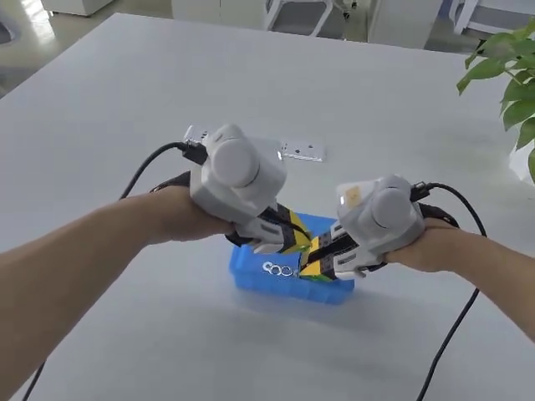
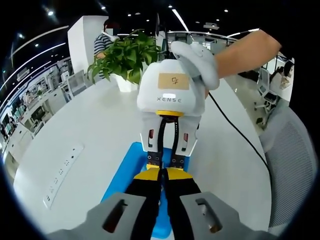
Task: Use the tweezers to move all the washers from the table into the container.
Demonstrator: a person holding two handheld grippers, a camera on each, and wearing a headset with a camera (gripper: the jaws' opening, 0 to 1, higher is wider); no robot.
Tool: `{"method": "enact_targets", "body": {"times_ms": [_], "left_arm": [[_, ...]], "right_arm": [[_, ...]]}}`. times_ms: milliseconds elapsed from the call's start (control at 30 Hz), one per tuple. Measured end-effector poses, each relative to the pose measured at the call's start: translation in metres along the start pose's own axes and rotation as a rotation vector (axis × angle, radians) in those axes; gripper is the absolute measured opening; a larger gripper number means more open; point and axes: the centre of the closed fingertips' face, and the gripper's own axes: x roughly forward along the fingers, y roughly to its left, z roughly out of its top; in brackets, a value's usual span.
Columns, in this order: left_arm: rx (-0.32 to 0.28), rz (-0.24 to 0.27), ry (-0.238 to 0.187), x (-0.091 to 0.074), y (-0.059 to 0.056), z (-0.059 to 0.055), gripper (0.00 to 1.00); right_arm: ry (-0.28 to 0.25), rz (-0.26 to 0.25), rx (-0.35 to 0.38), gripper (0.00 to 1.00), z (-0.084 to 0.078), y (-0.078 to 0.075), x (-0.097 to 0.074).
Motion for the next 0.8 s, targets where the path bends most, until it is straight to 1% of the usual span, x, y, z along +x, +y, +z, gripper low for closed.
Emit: {"method": "enact_targets", "body": {"times_ms": [233,400,600,800], "left_arm": [[0.009,0.0,-0.009,-0.002,0.0,0.005,0.05],[0.018,-0.01,-0.018,-0.008,-0.002,0.009,0.05],[0.036,-0.013,-0.025,-0.016,-0.005,0.018,0.05],[0.043,-0.032,-0.036,-0.024,-0.01,0.029,0.05]], "right_arm": [[-0.005,-0.013,0.003,0.11,0.001,0.0,-0.006],[-0.026,-0.021,0.017,0.11,0.006,0.002,-0.012],[-0.059,-0.042,0.035,0.11,0.014,0.003,-0.02],[-0.075,-0.053,0.037,0.11,0.022,0.009,-0.028]]}}
